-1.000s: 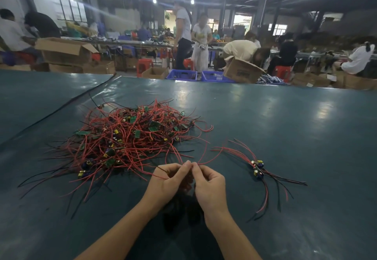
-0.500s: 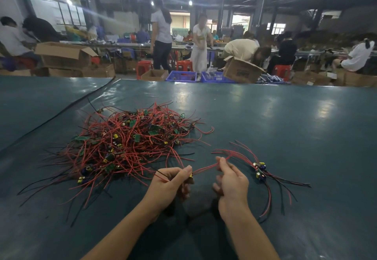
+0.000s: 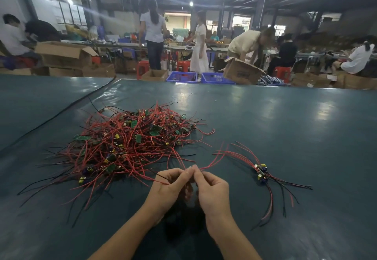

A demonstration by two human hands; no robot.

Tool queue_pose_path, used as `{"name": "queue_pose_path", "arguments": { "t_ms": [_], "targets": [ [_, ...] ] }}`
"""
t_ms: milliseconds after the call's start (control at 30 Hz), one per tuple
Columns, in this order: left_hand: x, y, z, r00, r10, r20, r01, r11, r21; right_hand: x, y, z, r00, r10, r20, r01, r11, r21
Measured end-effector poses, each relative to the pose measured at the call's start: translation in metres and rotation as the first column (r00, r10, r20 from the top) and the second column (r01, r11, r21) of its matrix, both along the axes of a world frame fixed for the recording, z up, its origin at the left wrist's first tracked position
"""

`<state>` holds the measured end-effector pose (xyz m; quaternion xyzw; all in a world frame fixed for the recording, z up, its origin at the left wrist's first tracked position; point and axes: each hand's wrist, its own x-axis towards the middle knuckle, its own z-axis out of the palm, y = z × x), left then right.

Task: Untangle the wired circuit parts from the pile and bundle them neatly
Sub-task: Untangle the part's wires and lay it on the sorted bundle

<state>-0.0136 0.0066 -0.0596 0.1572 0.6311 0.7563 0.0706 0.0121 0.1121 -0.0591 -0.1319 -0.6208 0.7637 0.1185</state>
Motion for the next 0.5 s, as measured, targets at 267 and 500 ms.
{"name": "queue_pose_path", "arguments": {
  "t_ms": [267, 500],
  "targets": [
    [-0.003, -0.003, 0.005, 1.0, -0.018, 0.018, 0.02, 0.996, -0.083, -0.014, 0.036, 0.008, 0.965, -0.243, 0.094, 0.258, 0.944, -0.205],
    [-0.004, -0.004, 0.004, 0.989, 0.014, 0.144, -0.017, 1.0, 0.019, -0.009, 0.043, 0.013, 0.952, -0.3, -0.065, 0.282, 0.937, -0.206]
  ]
}}
